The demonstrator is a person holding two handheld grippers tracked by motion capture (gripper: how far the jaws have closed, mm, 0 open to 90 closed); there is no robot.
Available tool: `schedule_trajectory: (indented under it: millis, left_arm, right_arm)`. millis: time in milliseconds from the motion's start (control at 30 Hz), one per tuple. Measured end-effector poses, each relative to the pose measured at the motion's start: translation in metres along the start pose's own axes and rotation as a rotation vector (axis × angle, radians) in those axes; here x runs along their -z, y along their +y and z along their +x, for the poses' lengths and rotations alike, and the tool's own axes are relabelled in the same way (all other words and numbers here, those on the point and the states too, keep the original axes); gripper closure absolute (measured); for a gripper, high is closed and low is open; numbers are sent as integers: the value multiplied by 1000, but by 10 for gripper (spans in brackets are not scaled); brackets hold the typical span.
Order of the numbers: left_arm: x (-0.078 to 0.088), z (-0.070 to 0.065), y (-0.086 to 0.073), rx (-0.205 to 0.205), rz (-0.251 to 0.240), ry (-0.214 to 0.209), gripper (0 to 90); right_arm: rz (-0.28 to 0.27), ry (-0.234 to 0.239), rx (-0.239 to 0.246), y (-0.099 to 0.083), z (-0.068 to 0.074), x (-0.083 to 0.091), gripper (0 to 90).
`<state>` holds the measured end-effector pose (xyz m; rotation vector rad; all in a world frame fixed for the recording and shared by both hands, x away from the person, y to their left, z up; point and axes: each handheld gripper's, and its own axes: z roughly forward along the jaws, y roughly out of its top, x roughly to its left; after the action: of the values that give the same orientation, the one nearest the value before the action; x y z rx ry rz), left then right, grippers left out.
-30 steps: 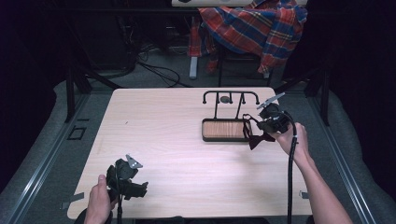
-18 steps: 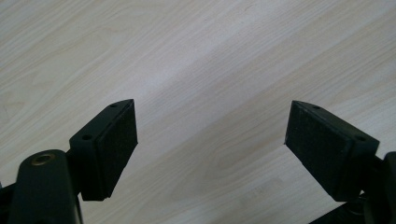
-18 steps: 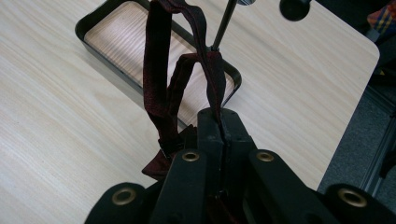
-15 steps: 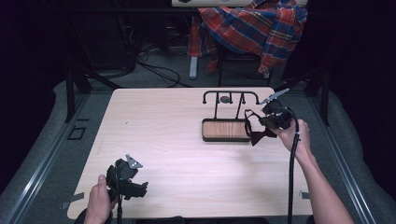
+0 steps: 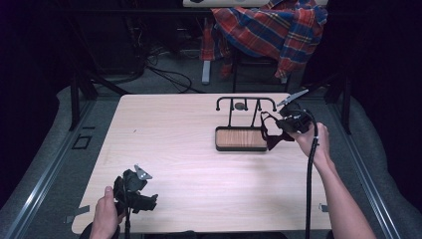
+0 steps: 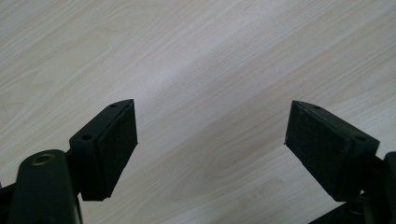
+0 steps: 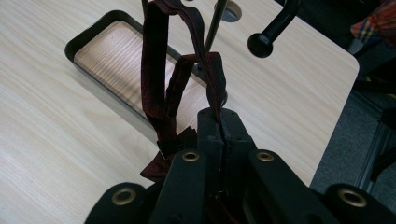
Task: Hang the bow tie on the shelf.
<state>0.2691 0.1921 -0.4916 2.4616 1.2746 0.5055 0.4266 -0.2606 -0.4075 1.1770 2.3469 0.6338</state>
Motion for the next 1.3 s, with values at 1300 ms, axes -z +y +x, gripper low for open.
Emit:
schedule_trajectory:
  millis: [1300]
  left_arm:
    - [0, 0, 0, -3, 3, -1, 171]
  right_arm:
    - [-78, -49, -104, 18, -28, 1, 890]
